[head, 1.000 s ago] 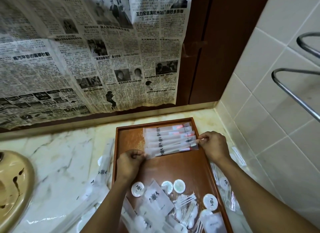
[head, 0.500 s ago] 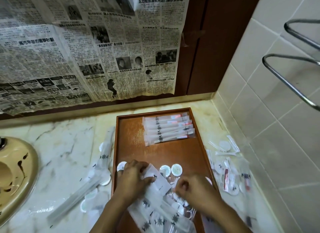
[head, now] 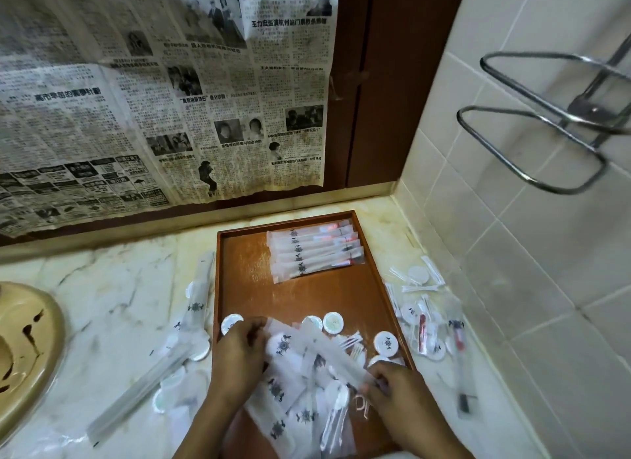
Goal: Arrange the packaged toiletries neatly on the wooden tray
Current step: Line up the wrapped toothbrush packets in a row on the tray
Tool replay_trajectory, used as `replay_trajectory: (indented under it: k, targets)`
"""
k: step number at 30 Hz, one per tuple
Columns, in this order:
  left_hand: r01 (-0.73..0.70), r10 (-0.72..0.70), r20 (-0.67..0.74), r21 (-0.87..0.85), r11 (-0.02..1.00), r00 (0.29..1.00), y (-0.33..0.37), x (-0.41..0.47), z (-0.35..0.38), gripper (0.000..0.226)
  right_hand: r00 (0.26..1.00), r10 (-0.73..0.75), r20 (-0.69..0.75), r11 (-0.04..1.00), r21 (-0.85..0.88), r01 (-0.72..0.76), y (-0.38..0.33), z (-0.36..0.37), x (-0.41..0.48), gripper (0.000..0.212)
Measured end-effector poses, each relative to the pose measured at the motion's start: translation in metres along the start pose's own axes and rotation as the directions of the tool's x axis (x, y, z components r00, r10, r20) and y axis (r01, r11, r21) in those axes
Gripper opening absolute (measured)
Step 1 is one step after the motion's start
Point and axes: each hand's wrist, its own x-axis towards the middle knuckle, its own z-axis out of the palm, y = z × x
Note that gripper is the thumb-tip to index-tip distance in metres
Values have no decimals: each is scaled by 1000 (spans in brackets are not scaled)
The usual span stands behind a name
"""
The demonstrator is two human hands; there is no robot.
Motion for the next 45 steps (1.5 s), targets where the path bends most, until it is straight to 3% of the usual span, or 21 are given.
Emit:
replay_trajectory:
  k: [4, 7, 9, 10, 13, 15, 18, 22, 26, 29, 31, 33, 35, 39, 45]
  targets:
    - [2, -1, 21, -28, 1000, 1000, 10, -17, 3, 14, 976, 127, -174, 988, 115, -108, 18, -13, -6, 15]
    - [12, -8, 76, -54, 998, 997, 10, -24, 10, 18, 975, 152, -160, 980, 151, -128, 23, -15, -8, 6]
    - [29, -29, 119, -4, 1000, 993, 12, -27, 14, 22, 976, 160, -147, 981, 133, -140, 26, -14, -8, 15]
    - [29, -33, 137, 32, 999, 990, 13, -28, 16, 26, 966, 155, -206, 984, 122, -132, 30, -13, -7, 18]
    - [29, -43, 158, 88, 996, 987, 11, -29, 21, 38, 857, 214, -468, 977, 95, -192, 43, -20, -6, 19]
    - [30, -48, 161, 117, 993, 986, 9, -28, 22, 42, 780, 276, -561, 955, 70, -288, 57, -26, -5, 26]
    - [25, -47, 163, 136, 990, 986, 8, -29, 23, 45, 771, 375, -514, 890, -33, -455, 77, -27, -3, 37]
    - [36, -62, 165, 151, 988, 984, 8, -28, 23, 47, 778, 450, -438, 855, -42, -517, 86, -19, -5, 32]
    - [55, -79, 165, 146, 988, 983, 16, -29, 19, 46, 742, 435, -510, 887, 104, -449, 88, -17, -5, 19]
    - [-9, -1, 72, 131, 991, 997, 35, -31, 14, 40, 768, 280, -576, 956, 91, -280, 72, -20, -8, 15]
    - [13, -7, 92, -64, 998, 996, 63, -32, 6, 34, 819, 146, -554, 989, 52, -141, 53, -24, -11, 16]
    - [63, 0, 200, -312, 948, 980, 93, -31, -2, 32, 885, 41, -463, 994, 104, 9, 32, -30, -14, 18]
    - [75, 52, 279, -428, 901, 959, 116, -28, -10, 33, 938, -54, -343, 977, 178, 121, 14, -33, -13, 20]
    - [100, 20, 238, -484, 869, 971, 128, -14, -14, 35, 939, -187, -288, 955, 172, 242, -4, -36, -9, 19]
    - [148, -43, 233, -454, 879, 972, 134, 1, -25, 36, 937, -212, -279, 940, 203, 273, -8, -44, -7, 27]
